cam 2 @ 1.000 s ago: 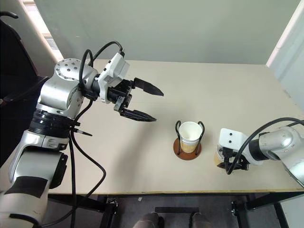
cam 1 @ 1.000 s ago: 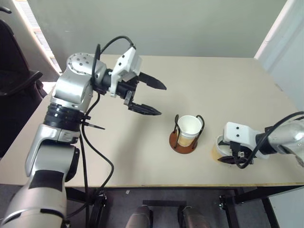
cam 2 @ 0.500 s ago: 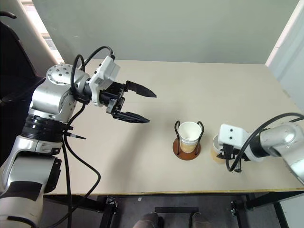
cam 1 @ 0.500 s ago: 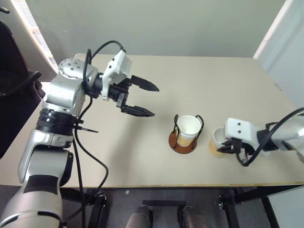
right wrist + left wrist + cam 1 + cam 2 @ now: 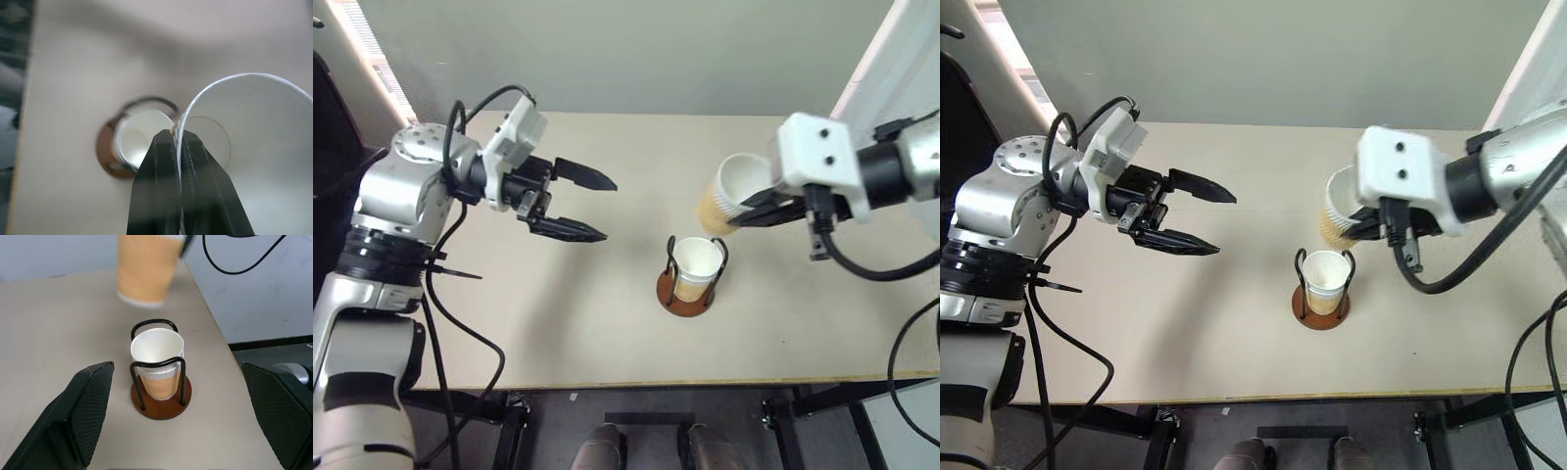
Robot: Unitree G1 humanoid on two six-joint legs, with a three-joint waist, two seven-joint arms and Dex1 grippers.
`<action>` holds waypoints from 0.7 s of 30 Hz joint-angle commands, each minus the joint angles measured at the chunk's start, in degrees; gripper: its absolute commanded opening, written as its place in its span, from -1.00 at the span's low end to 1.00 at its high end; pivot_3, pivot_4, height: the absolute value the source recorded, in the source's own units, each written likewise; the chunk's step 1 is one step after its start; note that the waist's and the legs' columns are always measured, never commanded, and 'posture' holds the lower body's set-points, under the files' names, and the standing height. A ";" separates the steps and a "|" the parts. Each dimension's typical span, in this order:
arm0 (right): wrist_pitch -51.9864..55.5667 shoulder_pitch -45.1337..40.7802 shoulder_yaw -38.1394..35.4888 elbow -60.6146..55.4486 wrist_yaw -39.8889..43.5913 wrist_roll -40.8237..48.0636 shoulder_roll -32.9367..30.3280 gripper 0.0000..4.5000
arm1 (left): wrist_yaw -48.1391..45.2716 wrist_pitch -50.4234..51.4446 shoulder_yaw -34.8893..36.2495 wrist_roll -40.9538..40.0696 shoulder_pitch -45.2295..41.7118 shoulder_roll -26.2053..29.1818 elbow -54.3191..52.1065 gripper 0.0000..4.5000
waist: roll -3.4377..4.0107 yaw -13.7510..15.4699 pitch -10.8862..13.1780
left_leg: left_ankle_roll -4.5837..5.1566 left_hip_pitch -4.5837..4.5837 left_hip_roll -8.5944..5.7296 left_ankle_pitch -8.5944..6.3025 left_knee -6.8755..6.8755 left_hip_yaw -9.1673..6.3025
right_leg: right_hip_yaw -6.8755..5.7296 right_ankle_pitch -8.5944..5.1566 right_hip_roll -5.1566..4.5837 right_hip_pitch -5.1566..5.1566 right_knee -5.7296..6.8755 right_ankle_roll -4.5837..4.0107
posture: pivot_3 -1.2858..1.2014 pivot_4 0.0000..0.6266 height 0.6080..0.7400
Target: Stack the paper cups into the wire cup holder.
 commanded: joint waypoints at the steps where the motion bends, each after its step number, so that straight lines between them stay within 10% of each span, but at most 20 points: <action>1: -1.42 -0.84 1.76 -0.28 1.51 -1.93 0.58 -0.98 | -1.85 0.59 1.62 -1.46 -2.81 1.41 -0.63 1.00 | 0.01 0.12 0.00 | -0.10 -0.02 -0.03 0.05 -0.01 -0.01 | -0.01 -0.02 -0.04 0.00 0.00 -0.03 | 0.03 -0.52 1.00; 15: -12.55 2.55 9.43 6.96 5.82 -13.41 5.21 -0.98 | -1.85 1.41 3.80 -0.23 -1.38 2.13 -2.34 1.00 | 0.00 -0.27 0.00 | -0.12 0.00 -0.03 0.03 -0.04 0.00 | -0.01 -0.17 -0.06 -0.03 0.08 -0.30 | 0.03 -0.52 1.00; 21: -11.97 1.30 9.96 7.82 6.91 -14.96 9.03 -0.32 | -1.85 0.94 3.47 0.62 -1.47 1.66 -2.08 1.00 | 0.00 -0.30 0.00 | -0.14 -0.01 -0.02 0.04 -0.05 0.00 | -0.02 -0.15 -0.05 -0.04 0.06 -0.28 | 0.03 -0.52 1.00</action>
